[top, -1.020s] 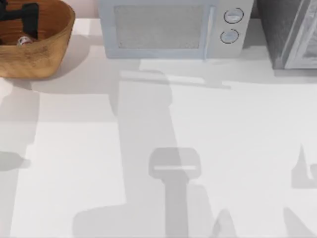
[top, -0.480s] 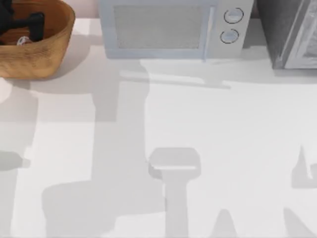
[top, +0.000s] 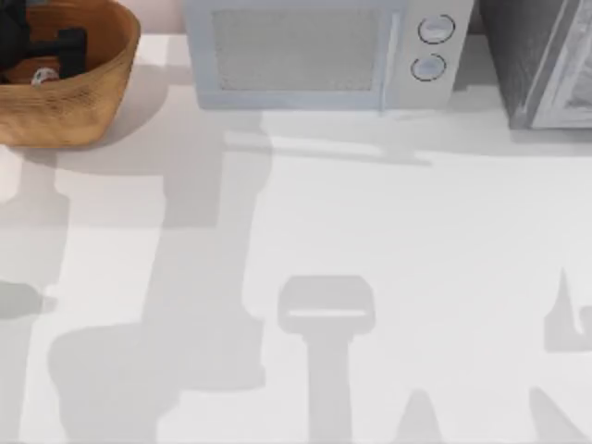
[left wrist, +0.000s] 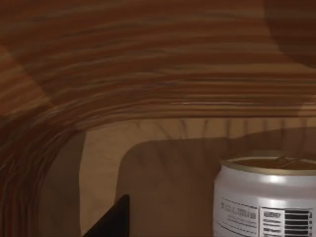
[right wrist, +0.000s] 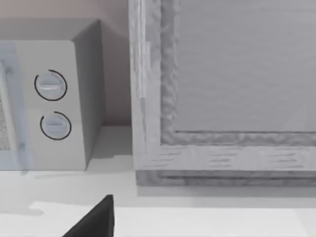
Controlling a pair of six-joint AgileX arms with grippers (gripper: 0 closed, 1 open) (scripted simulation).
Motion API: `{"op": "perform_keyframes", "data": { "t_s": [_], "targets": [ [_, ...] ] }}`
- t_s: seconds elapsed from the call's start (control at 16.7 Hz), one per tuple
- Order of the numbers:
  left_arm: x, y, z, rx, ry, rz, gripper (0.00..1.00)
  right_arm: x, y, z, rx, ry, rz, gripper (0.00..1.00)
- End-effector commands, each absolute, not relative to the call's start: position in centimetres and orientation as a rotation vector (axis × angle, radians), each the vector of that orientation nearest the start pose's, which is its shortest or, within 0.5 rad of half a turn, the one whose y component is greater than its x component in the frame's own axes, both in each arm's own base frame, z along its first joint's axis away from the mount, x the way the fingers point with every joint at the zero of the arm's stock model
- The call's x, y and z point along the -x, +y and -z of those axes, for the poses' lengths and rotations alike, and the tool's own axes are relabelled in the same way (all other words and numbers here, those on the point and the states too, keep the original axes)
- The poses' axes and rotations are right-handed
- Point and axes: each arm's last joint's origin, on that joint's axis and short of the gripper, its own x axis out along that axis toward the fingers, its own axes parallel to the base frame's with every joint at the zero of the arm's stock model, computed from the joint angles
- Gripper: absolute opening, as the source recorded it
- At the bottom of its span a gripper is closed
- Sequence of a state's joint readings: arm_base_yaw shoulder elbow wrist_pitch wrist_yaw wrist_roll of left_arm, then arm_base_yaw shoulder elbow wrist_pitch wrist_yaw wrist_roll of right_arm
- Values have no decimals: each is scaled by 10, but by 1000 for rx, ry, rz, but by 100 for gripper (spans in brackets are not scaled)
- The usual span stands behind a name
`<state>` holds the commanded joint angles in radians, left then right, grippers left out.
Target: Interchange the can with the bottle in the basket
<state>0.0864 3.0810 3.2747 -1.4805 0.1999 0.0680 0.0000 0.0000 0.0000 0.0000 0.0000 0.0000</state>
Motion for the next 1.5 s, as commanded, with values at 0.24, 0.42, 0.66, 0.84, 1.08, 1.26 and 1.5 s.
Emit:
{"op": "perform_keyframes", "data": {
  "t_s": [0.24,0.42,0.66,0.84,1.08,1.26,1.5],
  "targets": [
    [-544,49,-128,126,1270,114,100,-106,-1,-160,0,0,0,100],
    [-544,49,-128,126,1270,114,77,-106,-1,-160,0,0,0,100],
    [-544,49,-128,126,1270,114,47,-106,-1,-160,0,0,0,100],
    [-544,49,-128,126,1270,114,25,-106,-1,-160,0,0,0,100],
    [-544,49,-128,126,1270,114,0,-106,-1,-160,0,0,0,100],
    [-544,49,-128,126,1270,114,0,-106,-1,-160,0,0,0,100],
    [-544,49,-128,126,1270,114,0,-106,-1,-160,0,0,0,100]
  ]
}}
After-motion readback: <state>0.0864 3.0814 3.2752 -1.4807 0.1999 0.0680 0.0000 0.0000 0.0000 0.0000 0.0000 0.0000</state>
